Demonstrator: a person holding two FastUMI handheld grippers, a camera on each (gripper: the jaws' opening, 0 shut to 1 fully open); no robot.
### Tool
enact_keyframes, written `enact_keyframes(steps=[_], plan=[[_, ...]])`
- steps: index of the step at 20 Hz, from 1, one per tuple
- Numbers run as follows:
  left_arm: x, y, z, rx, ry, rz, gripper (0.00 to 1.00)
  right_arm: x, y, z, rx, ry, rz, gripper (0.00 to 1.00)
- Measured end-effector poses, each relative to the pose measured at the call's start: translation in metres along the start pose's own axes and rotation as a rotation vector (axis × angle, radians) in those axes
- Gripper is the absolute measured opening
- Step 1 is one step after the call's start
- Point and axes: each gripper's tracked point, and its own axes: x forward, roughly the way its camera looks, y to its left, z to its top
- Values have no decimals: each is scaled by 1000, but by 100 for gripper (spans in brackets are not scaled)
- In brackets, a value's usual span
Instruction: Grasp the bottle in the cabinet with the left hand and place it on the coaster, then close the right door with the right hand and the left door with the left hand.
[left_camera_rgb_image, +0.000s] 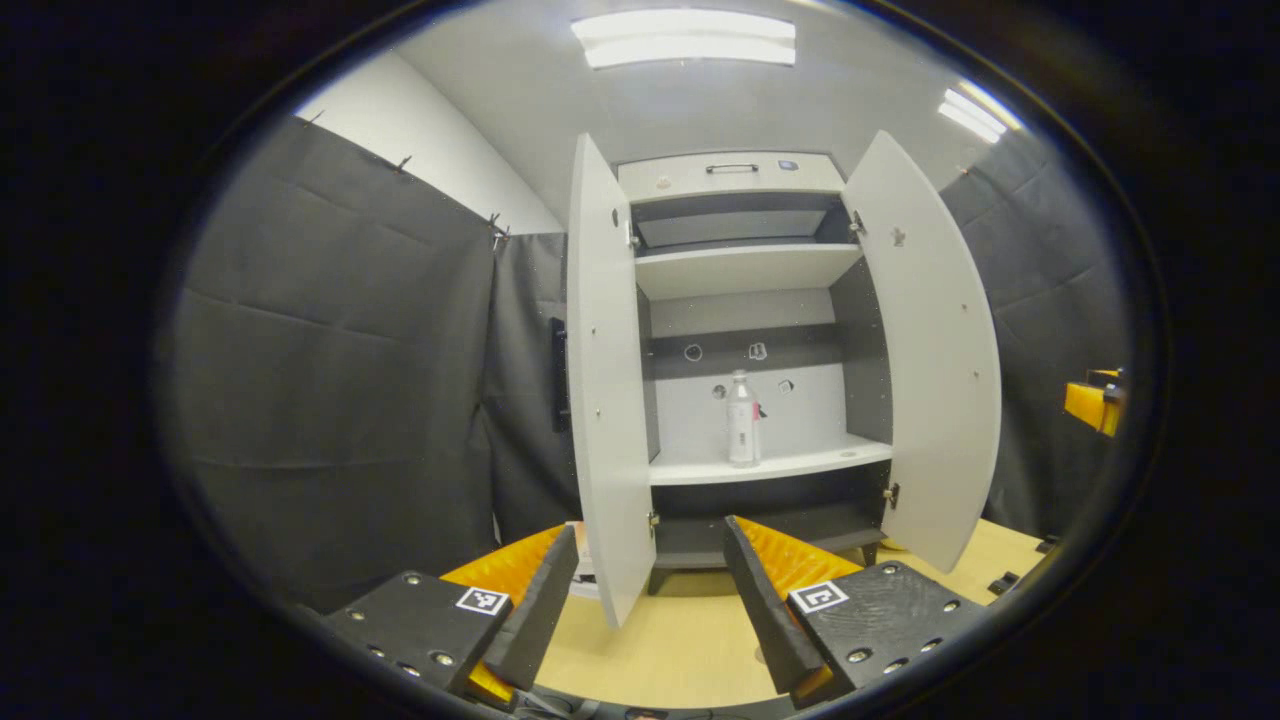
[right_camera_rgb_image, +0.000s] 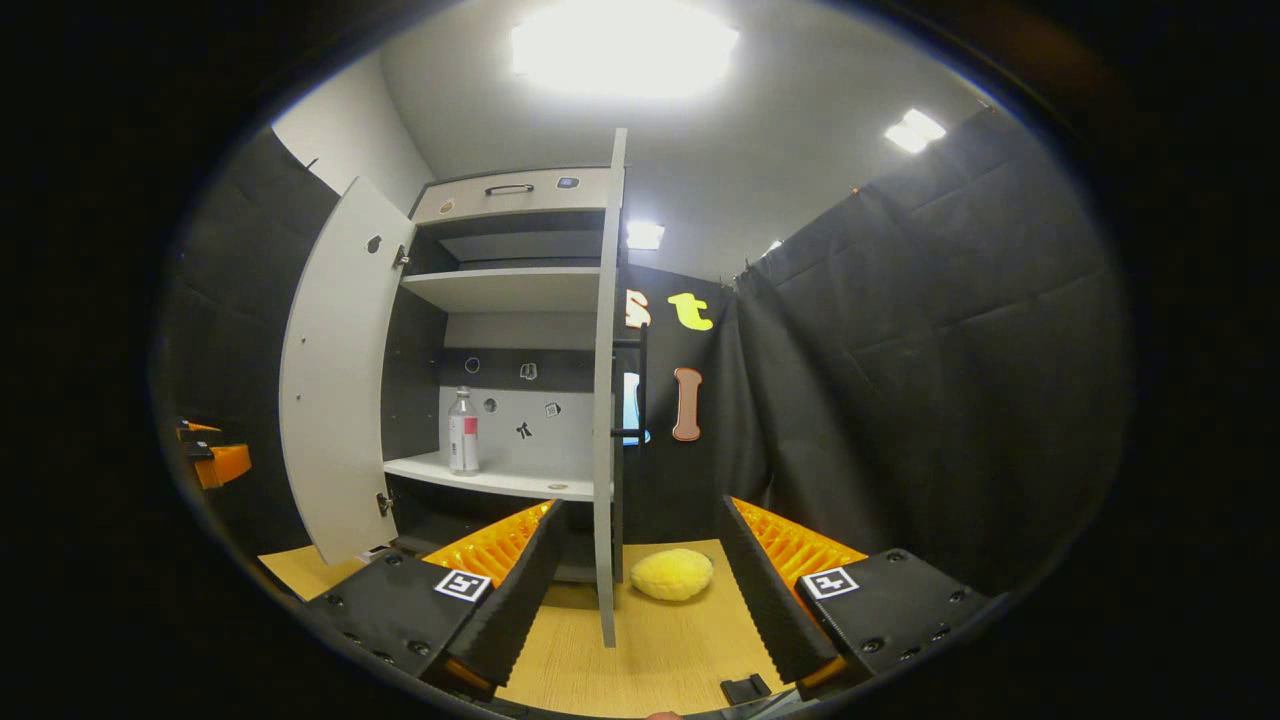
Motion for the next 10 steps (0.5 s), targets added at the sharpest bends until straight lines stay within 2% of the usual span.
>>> enact_keyframes(steps=[1,6,9,10], plan=[[1,-1,0,-1,1,-1,86,0,-1,0,0,1,1,97],[10,-13,4,-12,6,-9,86,4,-8,-5,-4,5,14,97],[25,-33,10,-32,5,-52,86,7,-15,-11,-4,13,40,97],[31,-37,13,-28,-2,-62,86,8,-15,-13,-6,7,53,92]])
